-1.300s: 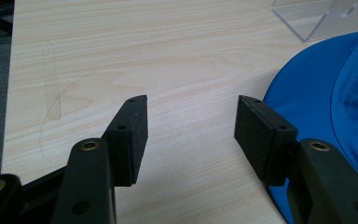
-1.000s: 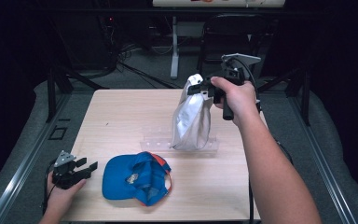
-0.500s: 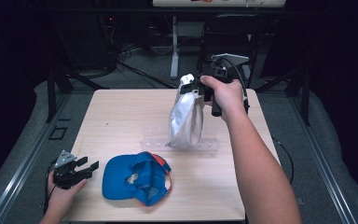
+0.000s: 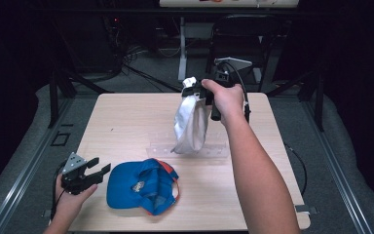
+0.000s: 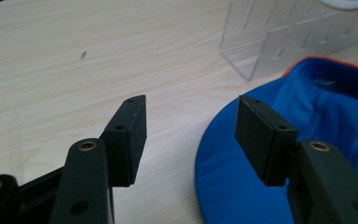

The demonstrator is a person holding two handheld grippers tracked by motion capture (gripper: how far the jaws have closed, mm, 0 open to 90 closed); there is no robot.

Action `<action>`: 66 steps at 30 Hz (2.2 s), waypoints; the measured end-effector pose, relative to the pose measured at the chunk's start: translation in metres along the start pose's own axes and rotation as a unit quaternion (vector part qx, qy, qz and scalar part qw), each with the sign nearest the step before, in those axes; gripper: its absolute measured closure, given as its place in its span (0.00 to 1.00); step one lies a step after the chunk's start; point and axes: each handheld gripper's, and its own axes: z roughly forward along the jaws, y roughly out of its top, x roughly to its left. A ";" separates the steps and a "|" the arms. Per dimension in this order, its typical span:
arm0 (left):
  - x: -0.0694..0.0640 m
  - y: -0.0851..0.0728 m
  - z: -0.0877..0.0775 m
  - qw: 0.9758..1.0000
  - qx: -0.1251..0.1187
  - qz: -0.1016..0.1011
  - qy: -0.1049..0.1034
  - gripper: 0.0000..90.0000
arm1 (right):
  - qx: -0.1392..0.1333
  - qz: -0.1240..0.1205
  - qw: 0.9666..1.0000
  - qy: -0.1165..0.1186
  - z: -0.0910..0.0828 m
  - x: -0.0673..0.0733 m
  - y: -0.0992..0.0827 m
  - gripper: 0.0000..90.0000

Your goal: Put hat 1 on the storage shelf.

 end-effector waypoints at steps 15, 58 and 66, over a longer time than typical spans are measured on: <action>-0.061 0.049 0.016 0.995 -0.025 0.069 -0.064 0.49 | 0.017 -0.021 1.000 -0.014 0.018 0.021 -0.002 0.90; -0.130 0.084 0.082 0.988 0.002 0.132 -0.079 0.70 | 0.003 -0.030 1.000 -0.005 0.053 0.017 -0.003 0.89; -0.127 0.082 0.084 0.989 0.003 0.134 -0.059 0.89 | 0.014 -0.038 0.999 -0.004 0.054 0.018 -0.008 0.89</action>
